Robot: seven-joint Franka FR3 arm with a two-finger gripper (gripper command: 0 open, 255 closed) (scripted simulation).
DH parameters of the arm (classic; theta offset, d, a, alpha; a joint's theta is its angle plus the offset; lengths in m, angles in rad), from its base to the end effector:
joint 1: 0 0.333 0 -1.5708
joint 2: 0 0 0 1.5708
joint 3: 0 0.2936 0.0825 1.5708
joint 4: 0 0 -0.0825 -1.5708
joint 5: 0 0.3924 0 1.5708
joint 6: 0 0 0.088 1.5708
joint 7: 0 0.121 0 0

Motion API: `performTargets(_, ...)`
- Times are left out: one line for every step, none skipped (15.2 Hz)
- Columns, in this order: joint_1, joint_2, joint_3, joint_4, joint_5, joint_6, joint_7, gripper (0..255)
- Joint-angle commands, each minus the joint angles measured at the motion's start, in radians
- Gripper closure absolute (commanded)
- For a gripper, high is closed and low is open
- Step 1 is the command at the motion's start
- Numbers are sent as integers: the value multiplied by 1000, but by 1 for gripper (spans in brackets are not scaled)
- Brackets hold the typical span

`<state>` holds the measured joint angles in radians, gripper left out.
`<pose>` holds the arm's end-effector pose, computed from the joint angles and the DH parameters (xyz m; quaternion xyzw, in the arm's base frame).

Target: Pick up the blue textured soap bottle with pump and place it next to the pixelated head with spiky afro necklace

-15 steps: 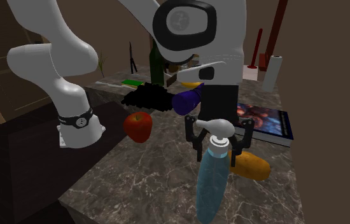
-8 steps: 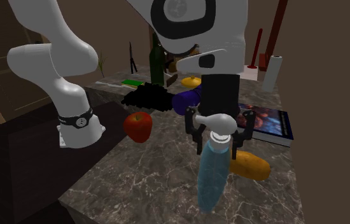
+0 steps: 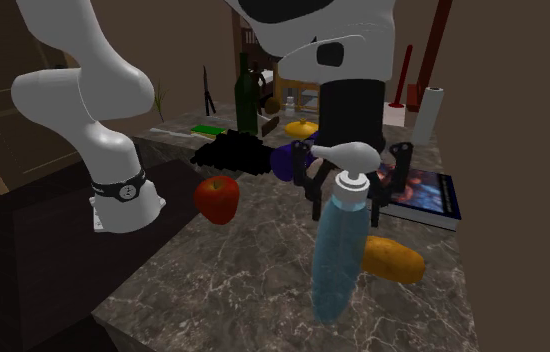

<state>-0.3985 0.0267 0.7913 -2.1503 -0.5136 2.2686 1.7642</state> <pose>0.5253 0.1977 0.3640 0.8459 -0.4947 0.1938 0.0477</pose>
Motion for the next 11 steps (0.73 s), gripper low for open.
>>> performTargets(-1,-18,1,13,26,-19,-25,255)
performTargets(-2,-26,1,19,38,-28,-36,255)
performTargets(-2,-34,0,26,49,-37,-47,255)
performTargets(-2,-42,0,32,60,-46,-57,255)
performTargets(-2,-50,-1,39,71,-56,-68,255)
performTargets(-2,-57,-1,46,81,-65,-78,255)
performTargets(-2,-64,-2,53,90,-75,-87,255)
performTargets(-2,-71,-3,61,100,-85,-97,255)
performTargets(-2,-77,-4,69,109,-95,-106,255)
performTargets(-2,-83,-5,77,117,-106,-115,255)
performTargets(-1,-89,-6,85,125,-116,-124,255)
